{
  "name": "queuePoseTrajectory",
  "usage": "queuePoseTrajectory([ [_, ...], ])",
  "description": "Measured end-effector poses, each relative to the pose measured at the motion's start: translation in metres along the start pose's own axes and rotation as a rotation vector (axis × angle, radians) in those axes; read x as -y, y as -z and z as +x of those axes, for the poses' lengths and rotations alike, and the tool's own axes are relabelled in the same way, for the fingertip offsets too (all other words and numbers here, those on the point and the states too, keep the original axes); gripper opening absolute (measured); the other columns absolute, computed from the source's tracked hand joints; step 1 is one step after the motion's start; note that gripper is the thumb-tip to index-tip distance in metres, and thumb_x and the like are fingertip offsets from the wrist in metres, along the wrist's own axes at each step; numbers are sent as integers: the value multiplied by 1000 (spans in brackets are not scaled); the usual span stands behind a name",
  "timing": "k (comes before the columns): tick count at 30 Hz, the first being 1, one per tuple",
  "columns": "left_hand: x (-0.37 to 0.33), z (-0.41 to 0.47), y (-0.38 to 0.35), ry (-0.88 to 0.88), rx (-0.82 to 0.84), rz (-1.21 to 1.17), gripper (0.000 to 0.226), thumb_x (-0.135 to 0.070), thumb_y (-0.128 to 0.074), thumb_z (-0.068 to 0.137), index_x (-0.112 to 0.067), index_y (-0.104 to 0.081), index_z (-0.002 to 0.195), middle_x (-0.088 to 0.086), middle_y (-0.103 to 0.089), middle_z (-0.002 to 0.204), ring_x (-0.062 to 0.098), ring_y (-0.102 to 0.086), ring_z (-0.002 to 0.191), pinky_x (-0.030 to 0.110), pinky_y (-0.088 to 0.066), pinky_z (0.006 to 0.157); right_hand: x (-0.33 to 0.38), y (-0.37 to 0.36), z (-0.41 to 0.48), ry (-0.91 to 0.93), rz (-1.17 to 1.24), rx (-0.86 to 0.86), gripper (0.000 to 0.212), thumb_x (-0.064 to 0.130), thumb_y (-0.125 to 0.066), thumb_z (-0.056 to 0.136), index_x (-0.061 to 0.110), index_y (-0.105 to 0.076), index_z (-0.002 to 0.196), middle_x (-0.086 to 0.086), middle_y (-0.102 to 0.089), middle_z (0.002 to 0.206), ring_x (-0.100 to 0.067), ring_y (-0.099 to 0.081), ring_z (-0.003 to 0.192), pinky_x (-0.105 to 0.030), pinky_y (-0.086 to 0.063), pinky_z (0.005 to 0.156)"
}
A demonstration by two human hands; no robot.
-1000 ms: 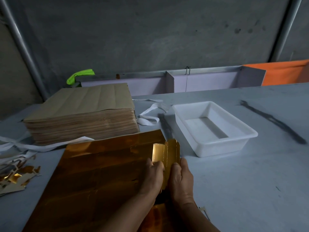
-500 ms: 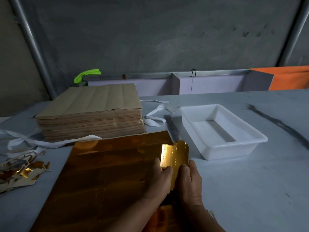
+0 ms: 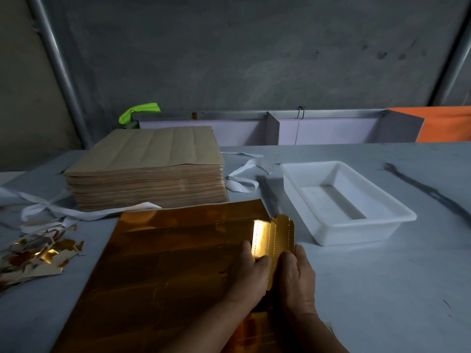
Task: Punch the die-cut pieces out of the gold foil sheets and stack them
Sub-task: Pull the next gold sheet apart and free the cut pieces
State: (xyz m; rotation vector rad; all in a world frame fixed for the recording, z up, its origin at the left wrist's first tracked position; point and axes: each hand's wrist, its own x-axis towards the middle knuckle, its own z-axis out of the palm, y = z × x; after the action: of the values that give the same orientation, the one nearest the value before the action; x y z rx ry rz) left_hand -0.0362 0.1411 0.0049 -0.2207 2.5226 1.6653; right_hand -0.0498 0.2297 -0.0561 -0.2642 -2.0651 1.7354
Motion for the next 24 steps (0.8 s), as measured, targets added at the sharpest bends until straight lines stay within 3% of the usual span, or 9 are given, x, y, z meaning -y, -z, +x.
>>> queuePoseTrajectory([
  [8,3,2,-1,-5,0,-12,37,-29,-50,98,-25,-38,133,6,-55,124,26,-61,107,48,-54,91,2,1,-1,-2,-6,4,34,47,-29,86,19,-49,82,2,-53,72,-15,-54,66,-25,-41,57],
  [16,7,6,-5,-11,-15,-54,38,-27,-49,99,-25,-38,135,7,-54,127,27,-60,107,48,-55,91,5,3,0,-73,104,-25,38,50,-34,85,19,-56,86,-3,-60,79,-24,-60,75,-36,-49,63],
  [20,9,14,3,42,-146,-296,29,-24,-52,98,-23,-46,126,4,-58,106,24,-63,89,40,-57,76,11,8,1,-172,213,-100,27,50,-41,94,33,-61,86,-8,-62,78,-27,-61,75,-49,-54,71],
  [24,16,36,35,151,-390,-602,20,-24,-51,98,-19,-49,117,10,-56,96,27,-59,80,35,-49,65,13,10,4,-195,253,-143,26,40,-41,102,25,-58,89,-9,-55,70,-27,-53,68,-47,-50,70],
])
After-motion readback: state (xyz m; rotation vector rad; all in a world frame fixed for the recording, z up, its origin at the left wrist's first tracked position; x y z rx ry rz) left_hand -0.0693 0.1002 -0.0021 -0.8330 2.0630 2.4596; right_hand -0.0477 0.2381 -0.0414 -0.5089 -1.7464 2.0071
